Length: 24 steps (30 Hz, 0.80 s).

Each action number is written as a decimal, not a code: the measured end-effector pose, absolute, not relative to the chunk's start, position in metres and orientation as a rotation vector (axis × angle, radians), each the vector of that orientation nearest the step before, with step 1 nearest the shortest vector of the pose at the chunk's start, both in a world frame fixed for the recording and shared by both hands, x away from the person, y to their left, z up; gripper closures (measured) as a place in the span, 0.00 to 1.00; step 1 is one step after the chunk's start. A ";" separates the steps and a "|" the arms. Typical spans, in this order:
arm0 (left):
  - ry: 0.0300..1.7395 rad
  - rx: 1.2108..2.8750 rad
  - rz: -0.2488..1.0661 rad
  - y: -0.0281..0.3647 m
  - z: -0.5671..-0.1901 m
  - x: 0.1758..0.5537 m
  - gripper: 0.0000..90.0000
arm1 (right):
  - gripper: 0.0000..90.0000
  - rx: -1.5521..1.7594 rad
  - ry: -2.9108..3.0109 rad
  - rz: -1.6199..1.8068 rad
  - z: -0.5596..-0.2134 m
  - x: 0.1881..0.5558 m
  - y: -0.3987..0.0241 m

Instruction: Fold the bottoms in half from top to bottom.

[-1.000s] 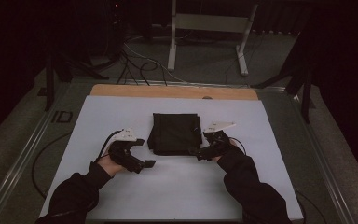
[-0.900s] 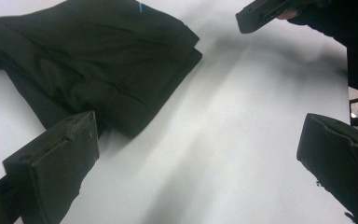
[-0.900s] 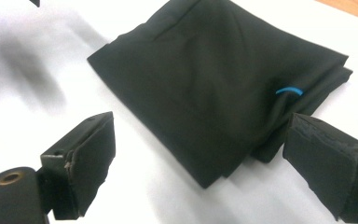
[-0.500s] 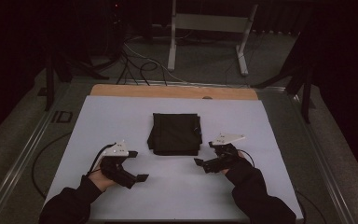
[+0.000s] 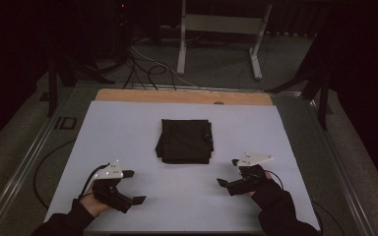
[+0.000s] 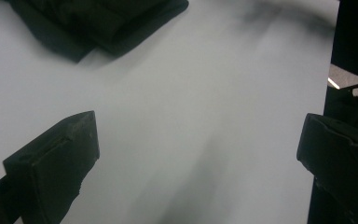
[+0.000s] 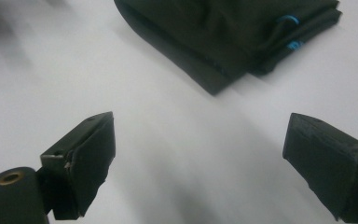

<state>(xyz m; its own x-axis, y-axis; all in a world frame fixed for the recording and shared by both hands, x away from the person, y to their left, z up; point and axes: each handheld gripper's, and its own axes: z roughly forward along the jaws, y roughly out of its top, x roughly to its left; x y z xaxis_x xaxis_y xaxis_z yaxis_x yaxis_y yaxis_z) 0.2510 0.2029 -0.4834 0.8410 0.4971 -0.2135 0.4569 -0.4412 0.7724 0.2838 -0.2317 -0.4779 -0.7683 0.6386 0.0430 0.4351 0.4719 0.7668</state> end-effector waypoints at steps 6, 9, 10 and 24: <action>0.722 2.108 0.062 0.217 -0.486 0.241 0.00 | 0.10 0.936 2.448 1.164 -0.480 0.269 -0.247; 0.732 2.112 0.052 0.222 -0.487 0.239 0.00 | 0.10 0.955 2.442 1.162 -0.481 0.262 -0.255; 0.739 2.110 0.051 0.224 -0.488 0.238 0.00 | 0.10 0.960 2.437 1.168 -0.481 0.260 -0.257; 0.782 2.097 0.088 0.239 -0.487 0.224 0.00 | 0.10 1.074 2.387 1.151 -0.488 0.235 -0.286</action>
<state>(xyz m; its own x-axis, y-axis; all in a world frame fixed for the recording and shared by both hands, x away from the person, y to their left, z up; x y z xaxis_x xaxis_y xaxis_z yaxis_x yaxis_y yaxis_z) 0.2243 0.2389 -0.4870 0.7999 0.5605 -0.2145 0.4990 -0.4224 0.7567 0.2346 -0.2864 -0.4875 -0.6837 0.7269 0.0640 0.5029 0.4059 0.7631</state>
